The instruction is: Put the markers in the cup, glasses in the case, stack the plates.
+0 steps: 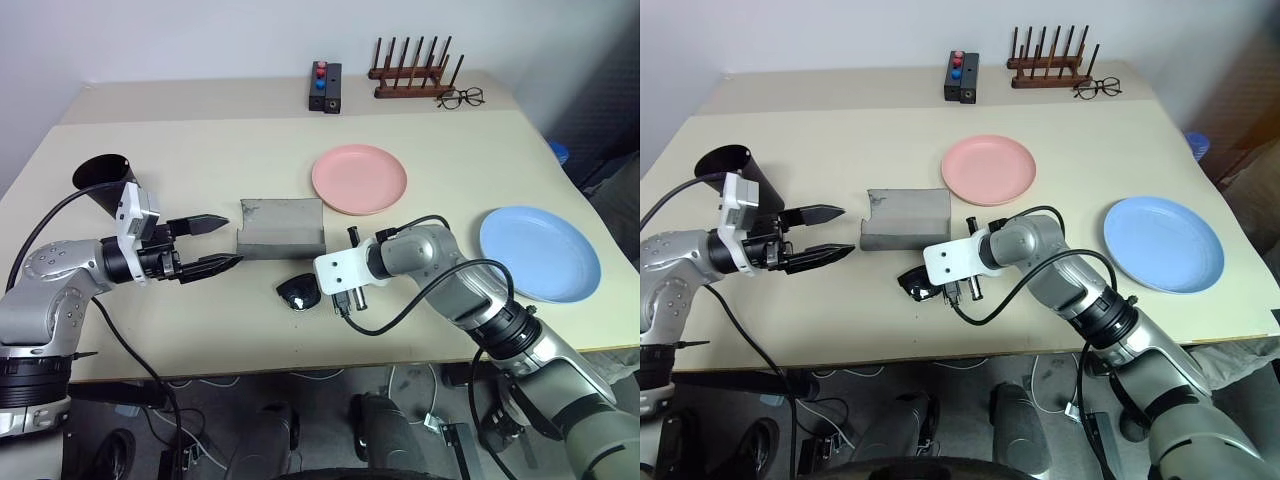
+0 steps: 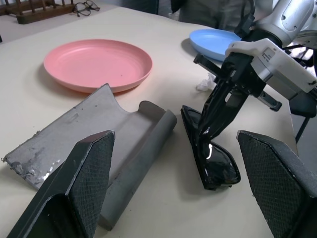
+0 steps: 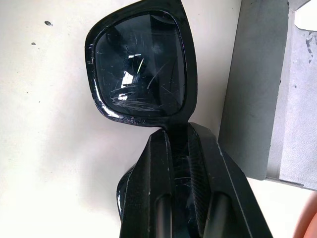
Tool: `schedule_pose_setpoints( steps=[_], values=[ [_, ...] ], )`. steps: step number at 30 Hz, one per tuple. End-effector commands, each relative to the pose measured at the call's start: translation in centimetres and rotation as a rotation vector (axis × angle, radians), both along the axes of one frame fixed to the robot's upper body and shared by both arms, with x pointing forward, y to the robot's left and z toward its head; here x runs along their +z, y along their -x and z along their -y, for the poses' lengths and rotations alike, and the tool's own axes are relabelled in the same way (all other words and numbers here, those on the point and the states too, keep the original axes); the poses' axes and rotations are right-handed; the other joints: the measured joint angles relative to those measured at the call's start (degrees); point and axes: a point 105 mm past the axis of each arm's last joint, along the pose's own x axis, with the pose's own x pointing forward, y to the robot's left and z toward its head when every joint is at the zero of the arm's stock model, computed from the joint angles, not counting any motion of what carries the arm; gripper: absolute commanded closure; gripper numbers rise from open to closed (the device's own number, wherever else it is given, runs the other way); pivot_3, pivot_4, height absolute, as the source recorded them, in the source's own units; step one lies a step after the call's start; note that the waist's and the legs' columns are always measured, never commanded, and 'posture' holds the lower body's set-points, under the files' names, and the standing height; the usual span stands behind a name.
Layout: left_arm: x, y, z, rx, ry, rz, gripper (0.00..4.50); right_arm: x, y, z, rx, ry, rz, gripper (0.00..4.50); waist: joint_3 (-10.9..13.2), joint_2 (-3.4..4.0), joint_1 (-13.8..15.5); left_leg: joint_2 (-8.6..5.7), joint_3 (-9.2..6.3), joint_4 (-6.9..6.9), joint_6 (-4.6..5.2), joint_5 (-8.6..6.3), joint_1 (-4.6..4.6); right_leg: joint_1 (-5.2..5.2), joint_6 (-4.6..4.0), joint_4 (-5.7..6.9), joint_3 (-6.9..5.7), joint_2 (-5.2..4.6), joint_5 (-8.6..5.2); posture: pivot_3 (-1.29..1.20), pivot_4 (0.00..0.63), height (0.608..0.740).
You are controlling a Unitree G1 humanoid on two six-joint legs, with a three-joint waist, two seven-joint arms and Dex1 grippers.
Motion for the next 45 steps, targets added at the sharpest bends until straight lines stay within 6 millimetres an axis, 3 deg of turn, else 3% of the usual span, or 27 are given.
schedule_pose_setpoints(
  steps=[1, 5, 14, 18, 24, 31, 34, 41, 45],
  values=[
    [1.3, 0.0, 0.0, -0.004, 0.001, 0.047, 0.41, 0.9, 0.2, -0.2, 0.006, -0.028, -0.002, 4.47, 0.00, 0.00, 0.06, 0.00, 0.00, 0.00, 0.00, 0.00, 0.00, 0.00, 0.00, 0.00, 0.00, 0.00, 0.00, 0.00, 0.150, 0.740],
    [1.4, 0.0, -0.1, -0.005, 0.007, 0.046, 0.41, 1.6, 0.5, 0.1, 0.003, -0.043, -0.015, 4.47, 0.01, 0.01, 0.12, -0.01, 0.00, 0.00, 0.01, -0.01, -0.02, 0.00, 0.00, -0.02, 0.00, -0.01, 0.00, 0.00, 0.150, 0.740],
    [2.1, -0.2, -0.9, 0.016, 0.010, 0.066, 0.41, 5.9, 2.9, 0.1, 0.030, -0.225, -0.189, 4.47, 0.02, 0.03, 0.11, 0.00, -0.02, -0.03, 0.06, -0.03, -0.07, -0.04, 0.00, -0.06, 0.00, -0.01, 0.00, 0.00, 0.150, 0.740],
    [4.1, -1.2, -3.5, 0.118, 0.018, 0.110, 0.41, 7.9, 1.7, 0.2, -0.002, -0.359, -0.207, 4.47, 0.03, 0.01, 0.10, 0.00, -0.03, -0.02, 0.07, -0.04, -0.08, -0.05, -0.02, -0.06, -0.03, -0.01, 0.01, 0.00, 0.150, 0.740],
    [4.6, -0.6, -3.8, 0.122, 0.055, 0.109, 0.41, 13.0, -1.5, -0.3, -0.090, -0.615, -0.106, 4.47, 0.09, 0.11, 0.02, 0.01, 0.00, -0.10, 0.01, -0.01, -0.11, -0.13, -0.03, -0.06, 0.00, -0.02, 0.02, 0.00, 0.150, 0.740],
    [4.1, 0.5, -4.5, 0.153, 0.067, 0.096, 0.41, 16.8, -4.4, -1.9, -0.160, -0.770, 0.051, 4.47, 0.10, 0.13, -0.19, 0.02, 0.03, -0.12, -0.08, 0.04, -0.19, -0.25, -0.04, -0.05, 0.03, -0.06, 0.02, 0.00, 0.150, 0.740],
    [3.9, 0.7, -4.6, 0.165, 0.064, 0.093, 0.41, 16.3, -5.6, -3.5, -0.207, -0.797, 0.042, 4.47, 0.10, 0.13, -0.24, 0.04, 0.02, -0.14, -0.22, 0.12, -0.18, -0.30, -0.06, -0.01, 0.04, -0.04, 0.04, 0.00, 0.150, 0.740],
    [4.0, 1.0, -4.5, 0.179, 0.061, 0.096, 0.41, 12.6, -7.4, -5.8, -0.313, -0.733, 0.001, 4.47, 0.10, 0.13, -0.15, 0.02, 0.03, -0.15, -0.26, 0.15, -0.27, -0.35, -0.07, -0.04, 0.03, -0.01, 0.04, 0.00, 0.150, 0.740],
    [3.9, 1.2, -4.7, 0.189, 0.056, 0.092, 0.41, 11.2, -7.4, -7.2, -0.351, -0.692, -0.051, 4.47, 0.11, 0.15, -0.30, 0.03, 0.03, -0.16, -0.29, 0.16, -0.30, -0.41, -0.07, -0.02, 0.03, 0.00, 0.04, 0.00, 0.150, 0.740]
  ],
)
